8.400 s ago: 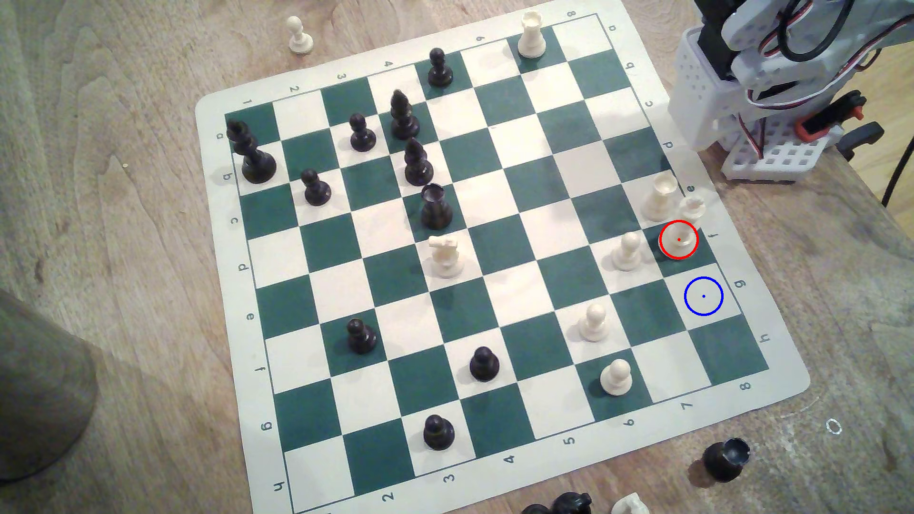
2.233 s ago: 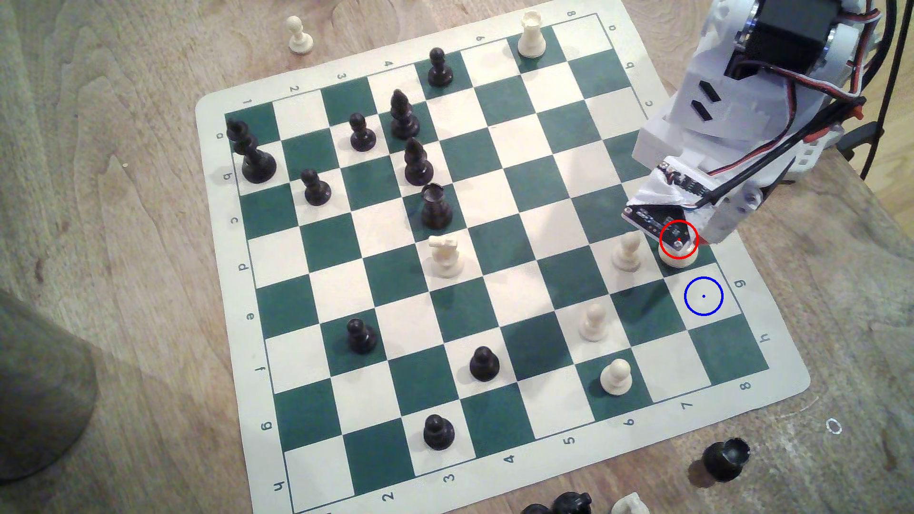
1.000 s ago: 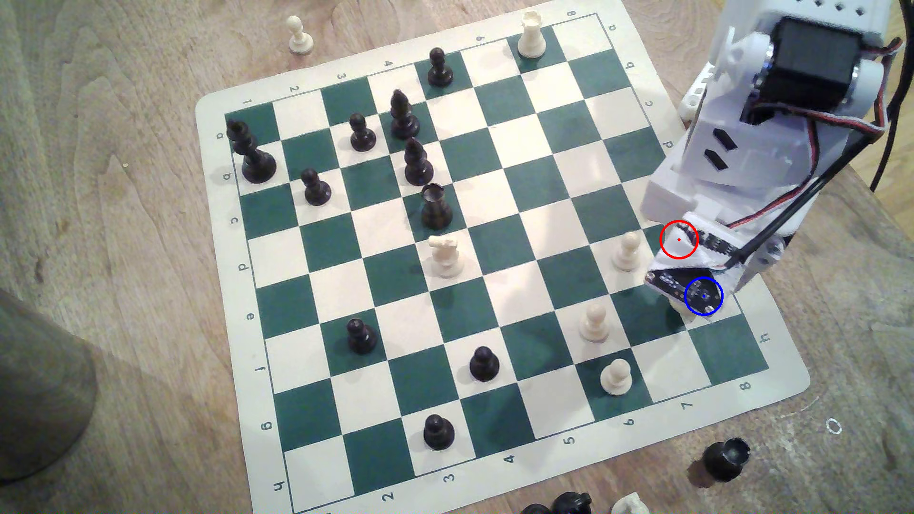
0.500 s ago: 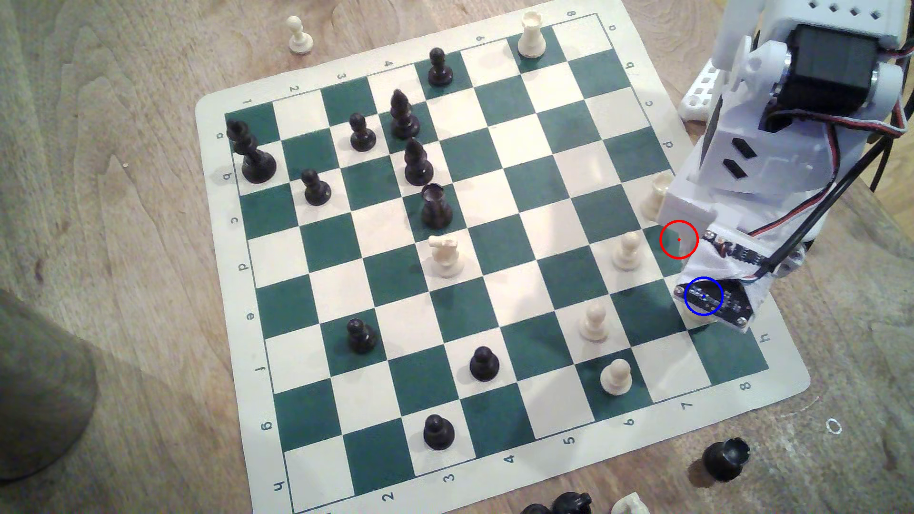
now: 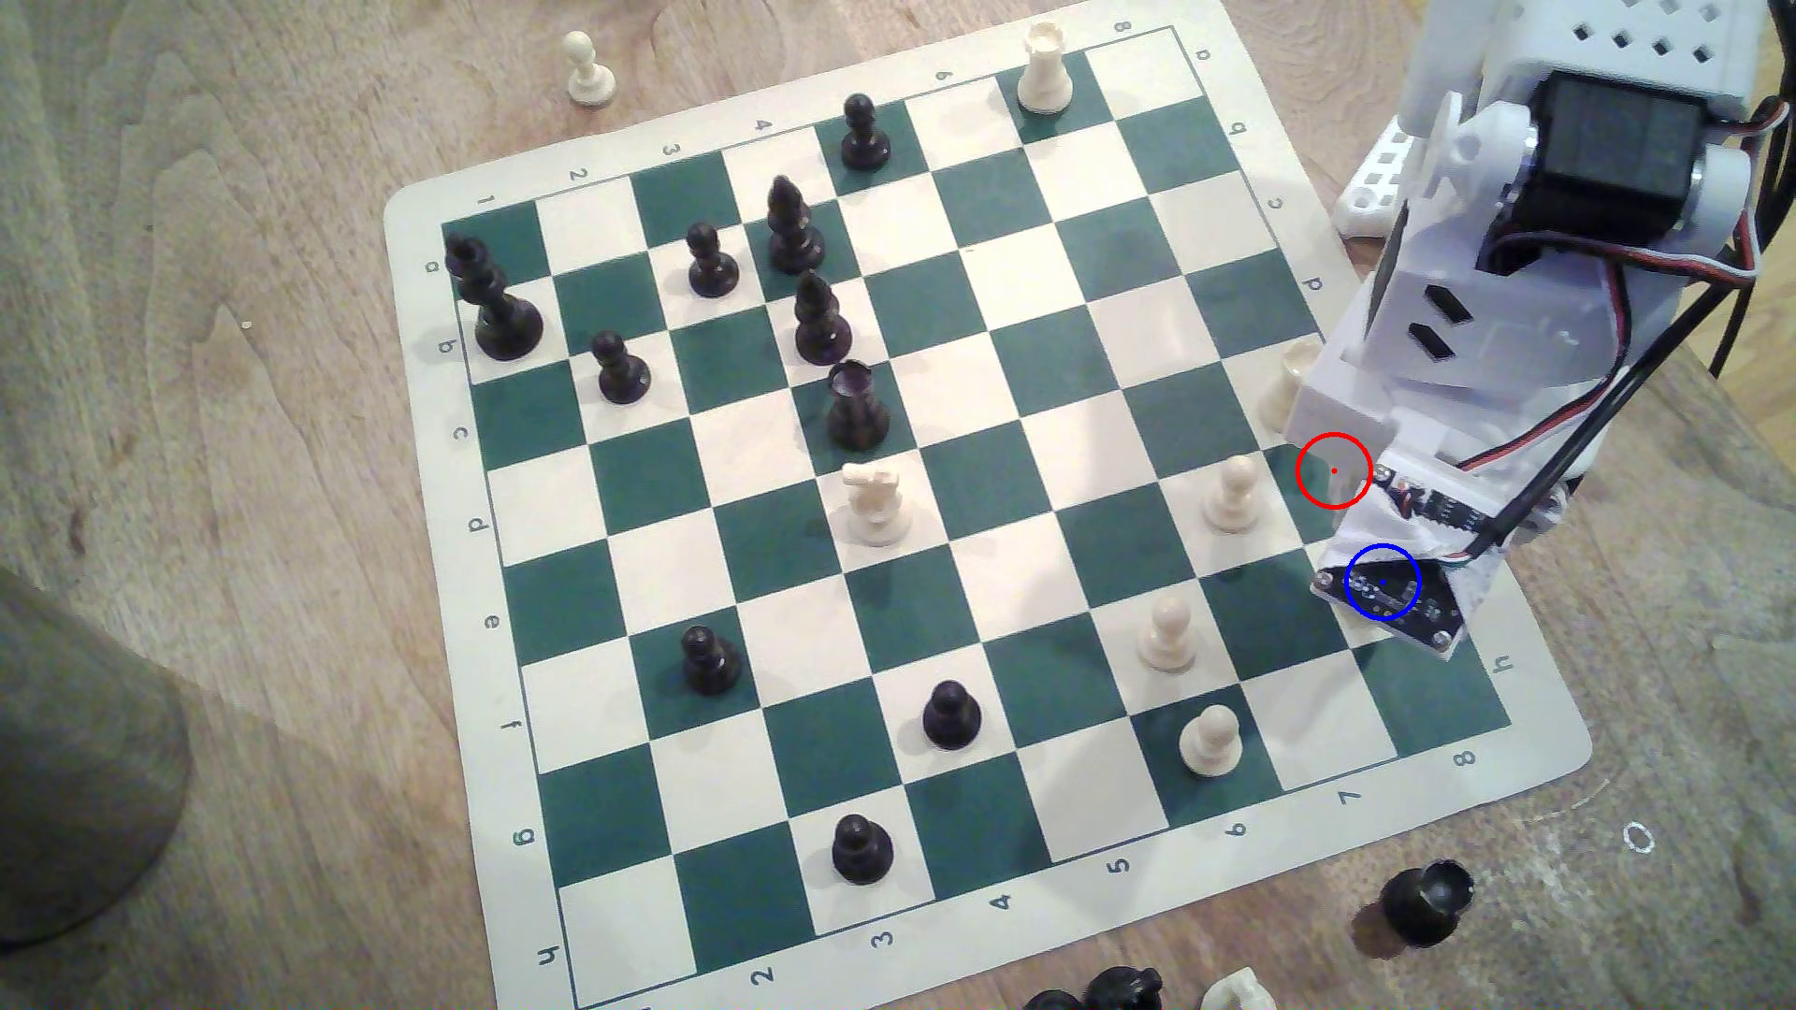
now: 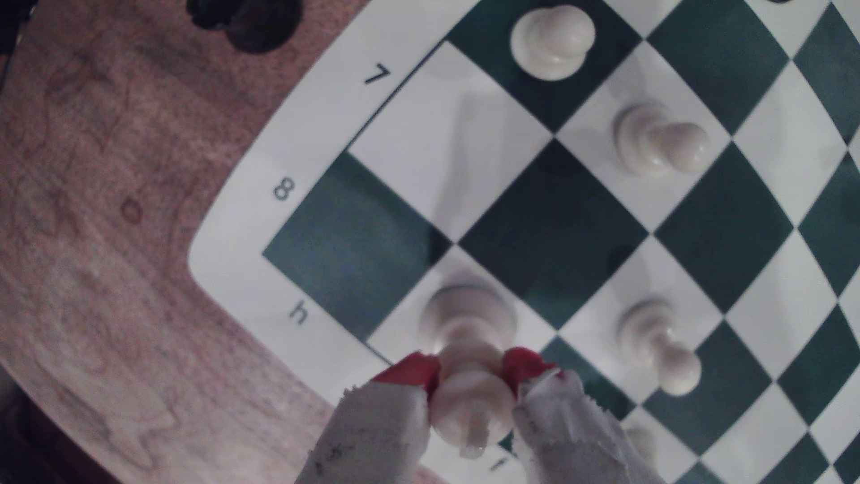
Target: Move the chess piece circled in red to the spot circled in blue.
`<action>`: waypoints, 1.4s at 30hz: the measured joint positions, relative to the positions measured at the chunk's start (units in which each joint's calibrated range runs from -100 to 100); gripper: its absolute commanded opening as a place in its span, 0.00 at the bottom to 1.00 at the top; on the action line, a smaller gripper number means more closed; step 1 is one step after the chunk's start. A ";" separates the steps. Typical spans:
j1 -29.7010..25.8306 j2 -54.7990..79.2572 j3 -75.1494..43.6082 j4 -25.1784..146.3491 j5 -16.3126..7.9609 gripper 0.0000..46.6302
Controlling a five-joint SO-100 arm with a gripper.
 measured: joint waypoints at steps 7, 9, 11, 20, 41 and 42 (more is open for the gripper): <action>0.00 -0.08 0.81 -0.32 0.00 0.30; 0.00 -0.08 0.90 -0.32 0.15 0.39; 0.00 -0.08 2.08 -0.32 0.29 0.41; 0.74 -5.03 3.52 4.30 1.12 0.43; 18.58 -23.46 6.51 14.66 5.86 0.24; 19.62 -23.96 6.69 14.18 6.25 0.20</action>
